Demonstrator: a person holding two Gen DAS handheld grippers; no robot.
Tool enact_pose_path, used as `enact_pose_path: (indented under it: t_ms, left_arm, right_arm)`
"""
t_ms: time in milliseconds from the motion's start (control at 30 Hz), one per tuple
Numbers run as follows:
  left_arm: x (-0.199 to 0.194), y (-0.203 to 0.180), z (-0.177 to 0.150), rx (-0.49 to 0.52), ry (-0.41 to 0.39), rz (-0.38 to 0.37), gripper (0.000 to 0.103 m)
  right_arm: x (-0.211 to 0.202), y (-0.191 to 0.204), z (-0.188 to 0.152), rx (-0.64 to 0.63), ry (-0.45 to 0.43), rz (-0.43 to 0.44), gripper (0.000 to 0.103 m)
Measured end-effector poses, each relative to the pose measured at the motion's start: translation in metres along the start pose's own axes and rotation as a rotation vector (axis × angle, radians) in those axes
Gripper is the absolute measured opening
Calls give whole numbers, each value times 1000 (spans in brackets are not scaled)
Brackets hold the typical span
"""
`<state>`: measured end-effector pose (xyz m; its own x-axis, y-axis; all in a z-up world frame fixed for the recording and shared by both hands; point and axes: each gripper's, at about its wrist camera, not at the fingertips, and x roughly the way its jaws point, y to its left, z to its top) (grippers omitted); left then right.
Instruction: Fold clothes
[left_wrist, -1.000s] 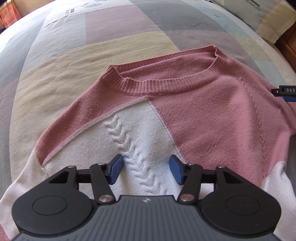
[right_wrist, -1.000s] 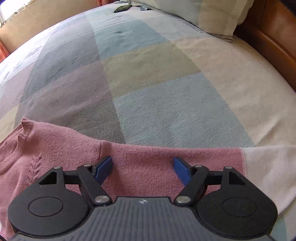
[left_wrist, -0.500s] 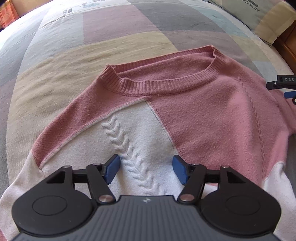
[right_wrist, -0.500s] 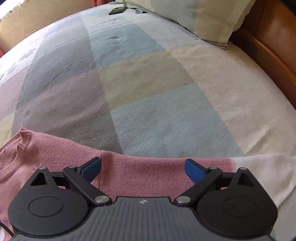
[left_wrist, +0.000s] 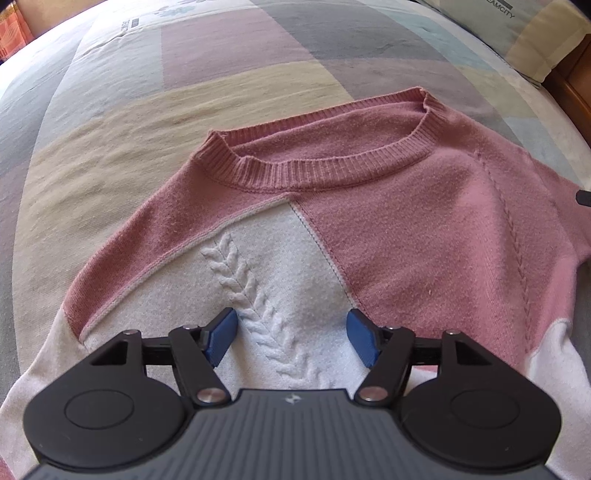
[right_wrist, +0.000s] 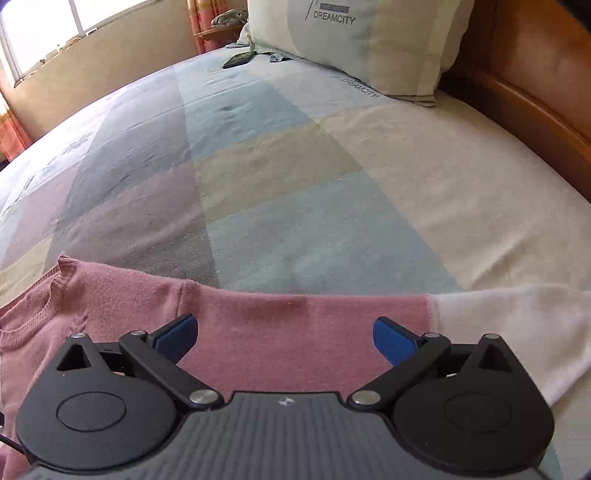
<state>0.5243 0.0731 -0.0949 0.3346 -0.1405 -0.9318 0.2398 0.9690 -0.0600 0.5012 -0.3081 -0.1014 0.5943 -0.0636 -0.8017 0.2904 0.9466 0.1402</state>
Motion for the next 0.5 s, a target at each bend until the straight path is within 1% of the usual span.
enact_pose_path:
  t_ms: [67,100,167,200,300,333,400,433,500]
  left_arm:
    - [0,-2,0,13,-1,5,68]
    - [0,-3,-1,19,-1,8,69]
    - [1,-4,-1,26,-1,11,70]
    - [1,-4,0,26,2,14,70]
    - [2,-5,2,23,13,22,71]
    - [2,-6,2,22,16,25,71]
    - [3,-6,3,21,22,30,72]
    - [3,-7,4,22,24,33,73]
    - [4,-7,4,22,28,37,73]
  right_arm:
    - [7,-27,-11,23,16,-32,103]
    - [10,-38,-14,8,-1,-46,103]
    - [14,-54,-14,-60,-56,-69,103]
    - [17,-59,-10,-87,-57,-89,103]
    - [13,-81,5,-55,-62,-103,103]
    - [7,-90,8,-31,-79,-107,103]
    - [-4,-108,5,-27,-109,-131,103]
    - [-4,-119,1,-22,-92,-159,103]
    - [0,-145,-8,6,-31,-218,103]
